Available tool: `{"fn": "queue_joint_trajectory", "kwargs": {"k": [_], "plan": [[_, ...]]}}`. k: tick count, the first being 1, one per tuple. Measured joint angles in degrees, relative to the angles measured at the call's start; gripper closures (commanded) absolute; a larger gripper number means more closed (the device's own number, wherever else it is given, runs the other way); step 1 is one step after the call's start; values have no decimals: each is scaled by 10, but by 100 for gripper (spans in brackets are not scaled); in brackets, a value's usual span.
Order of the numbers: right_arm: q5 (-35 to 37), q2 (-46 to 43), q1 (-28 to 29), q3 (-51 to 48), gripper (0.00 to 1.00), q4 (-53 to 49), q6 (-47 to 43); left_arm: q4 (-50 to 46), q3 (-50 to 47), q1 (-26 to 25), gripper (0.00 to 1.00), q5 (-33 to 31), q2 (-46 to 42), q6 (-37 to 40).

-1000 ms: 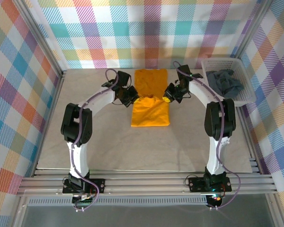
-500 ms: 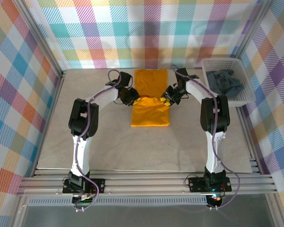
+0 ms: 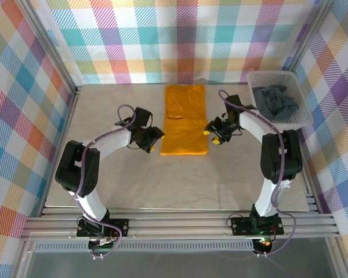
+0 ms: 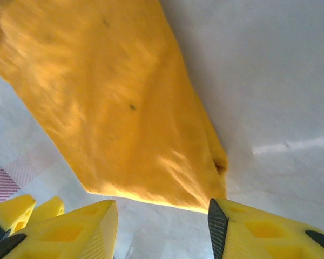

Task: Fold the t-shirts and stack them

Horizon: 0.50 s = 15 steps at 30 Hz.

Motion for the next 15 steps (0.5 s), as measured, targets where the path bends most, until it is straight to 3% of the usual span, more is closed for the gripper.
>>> {"fn": "queue_joint_trajectory", "kwargs": {"k": [8,12,15], "plan": [[-30,29,21,-63,54,48,39,77,-40,-37,42,17,41,-88],[-35,38,23,-63,55,55,49,79,-39,-37,51,18,46,-106],[-35,38,25,-63,63,56,53,77,-34,-37,63,18,53,-115]]}}
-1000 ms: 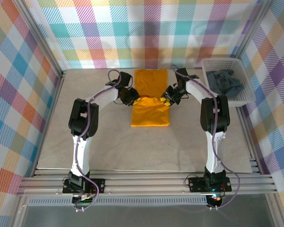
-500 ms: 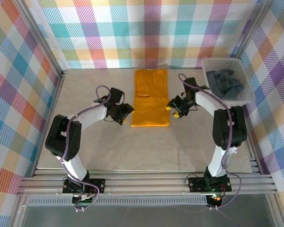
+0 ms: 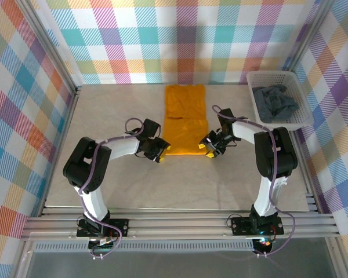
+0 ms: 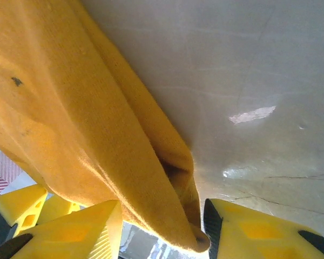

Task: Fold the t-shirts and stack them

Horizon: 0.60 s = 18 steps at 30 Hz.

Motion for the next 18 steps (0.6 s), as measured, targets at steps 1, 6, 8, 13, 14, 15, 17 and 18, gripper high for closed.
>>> {"fn": "queue_joint_trajectory", "kwargs": {"k": [1,6,8,13,14,15,17,18], "plan": [[0,1,1,0,68,2,2,-2,2,0,67,1,4,0],[1,9,2,2,95,14,9,10,7,-1,91,1,15,0],[5,12,2,5,100,12,7,16,7,-1,99,1,16,3],[18,5,3,20,100,-7,-14,30,-4,-4,100,1,8,6],[19,0,4,20,100,-12,-19,30,-11,-5,100,2,2,6],[18,-9,6,15,100,-16,-25,29,-23,-5,100,5,-9,7],[15,-33,13,-4,100,-19,-35,26,-49,-10,100,12,-38,13],[14,-49,19,-20,100,-21,-39,23,-63,-14,100,16,-54,17]]}}
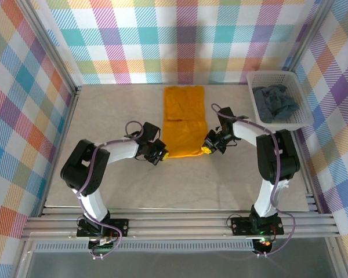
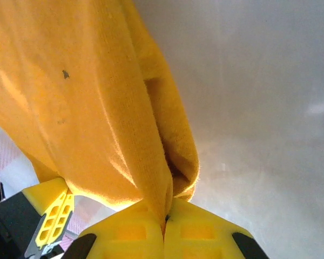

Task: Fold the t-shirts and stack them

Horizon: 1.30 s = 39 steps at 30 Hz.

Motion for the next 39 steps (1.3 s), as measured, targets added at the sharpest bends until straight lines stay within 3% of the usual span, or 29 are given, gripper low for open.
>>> {"fn": "queue_joint_trajectory", "kwargs": {"k": [7,13,24,29,36,38,39], "plan": [[-21,-111,52,-103,100,-56,-16,-68,-76,-60,100,33,-133,38],[-56,-214,61,-74,100,-159,-29,-146,-60,-78,100,35,-315,75],[-91,-215,41,66,100,-291,-32,-218,23,-59,100,29,-338,106],[-106,-170,11,122,100,-286,-7,-197,60,-25,100,11,-283,87],[-119,7,-38,263,100,-235,25,-173,278,24,100,-12,-33,82],[-121,74,-54,317,78,-212,36,-169,357,38,96,-21,48,87],[-125,112,-61,348,69,-199,42,-167,389,45,80,-25,84,89]]}}
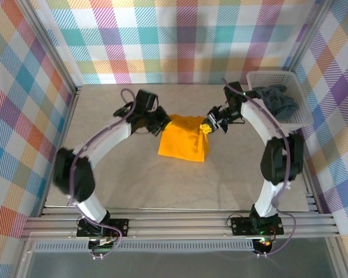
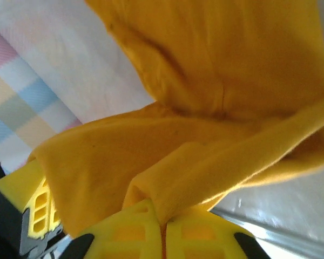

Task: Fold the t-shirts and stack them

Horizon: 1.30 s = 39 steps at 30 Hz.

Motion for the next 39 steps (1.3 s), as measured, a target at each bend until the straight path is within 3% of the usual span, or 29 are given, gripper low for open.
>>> {"fn": "queue_joint_trajectory", "kwargs": {"k": [1,2,4,7,10,14,18,22,26,32,33,37,39], "plan": [[-3,36,-7,29,62,10,4,-1,33,7,57,-4,37,3],[-2,70,-12,57,57,19,7,-5,59,13,48,-10,67,5],[11,136,-23,124,52,15,1,-14,104,23,41,-23,118,11],[48,171,-32,175,49,1,-21,-36,118,28,39,-43,140,21],[81,132,-39,152,49,3,-43,-30,77,21,40,-54,104,25],[96,-24,-38,-18,49,61,-56,2,-88,-23,42,-56,-26,-16],[72,-213,-31,-233,46,180,-46,81,-256,-105,39,-63,-133,-110],[47,-318,-20,-373,45,256,-33,147,-302,-162,38,-62,-107,-180],[38,-351,-17,-421,46,263,-33,188,-282,-178,40,-60,-39,-216],[36,-392,-17,-436,46,264,-33,221,-238,-182,50,-60,41,-244],[36,-398,-17,-437,46,264,-33,223,-229,-182,55,-61,52,-247],[36,-417,-17,-446,47,263,-33,219,-201,-182,93,-66,81,-260],[36,-422,-17,-451,47,260,-33,228,-192,-181,100,-75,91,-266]]}}
